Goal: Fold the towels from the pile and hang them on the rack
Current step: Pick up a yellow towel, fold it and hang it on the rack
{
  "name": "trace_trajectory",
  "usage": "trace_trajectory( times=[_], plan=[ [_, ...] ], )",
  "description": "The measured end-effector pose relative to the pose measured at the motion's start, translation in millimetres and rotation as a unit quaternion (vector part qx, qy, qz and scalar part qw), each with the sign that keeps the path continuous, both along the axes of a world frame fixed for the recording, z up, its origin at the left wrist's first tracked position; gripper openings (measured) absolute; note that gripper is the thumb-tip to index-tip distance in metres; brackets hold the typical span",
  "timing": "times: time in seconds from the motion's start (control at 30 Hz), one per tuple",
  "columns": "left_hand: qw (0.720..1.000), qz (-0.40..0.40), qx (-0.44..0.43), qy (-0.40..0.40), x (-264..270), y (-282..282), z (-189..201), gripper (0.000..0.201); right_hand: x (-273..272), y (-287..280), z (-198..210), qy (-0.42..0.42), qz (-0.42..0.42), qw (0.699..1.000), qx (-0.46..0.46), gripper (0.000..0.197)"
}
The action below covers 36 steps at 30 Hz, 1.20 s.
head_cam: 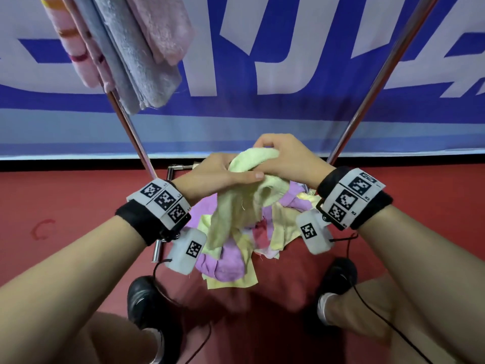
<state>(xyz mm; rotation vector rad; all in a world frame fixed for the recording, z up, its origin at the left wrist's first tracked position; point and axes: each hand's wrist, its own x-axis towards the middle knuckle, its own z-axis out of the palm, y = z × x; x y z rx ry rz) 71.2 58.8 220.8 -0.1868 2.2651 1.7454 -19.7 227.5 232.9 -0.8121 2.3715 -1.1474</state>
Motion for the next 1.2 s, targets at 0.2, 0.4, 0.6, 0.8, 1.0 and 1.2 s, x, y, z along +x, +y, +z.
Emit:
trace_trajectory(
  times=[0.2,0.4,0.6,0.8,1.0,1.2],
  plan=[
    [0.982,0.166,0.066,0.056,-4,-13,6,0.024,-9,7,-8,-0.153,-0.085,0.984,-0.039,0.036],
    [0.951,0.288,0.074,0.091,-8,-24,-3,0.014,-12,10,-13,-0.093,-0.104,0.986,0.089,0.042],
    [0.970,0.165,-0.103,0.142,-5,-20,-4,0.026,-2,3,-10,-0.048,-0.190,0.977,0.081,0.016],
    [0.975,0.111,-0.158,0.111,-4,-4,-20,0.024,11,-11,-3,-0.336,-0.135,0.922,-0.134,0.026],
    [0.963,0.214,-0.117,0.112,-13,-14,-23,0.020,6,-8,2,-0.290,-0.099,0.939,-0.155,0.031],
    [0.972,0.129,-0.102,0.170,-7,3,-23,0.059,7,-8,-4,-0.071,-0.114,0.989,-0.063,0.031]
  ],
)
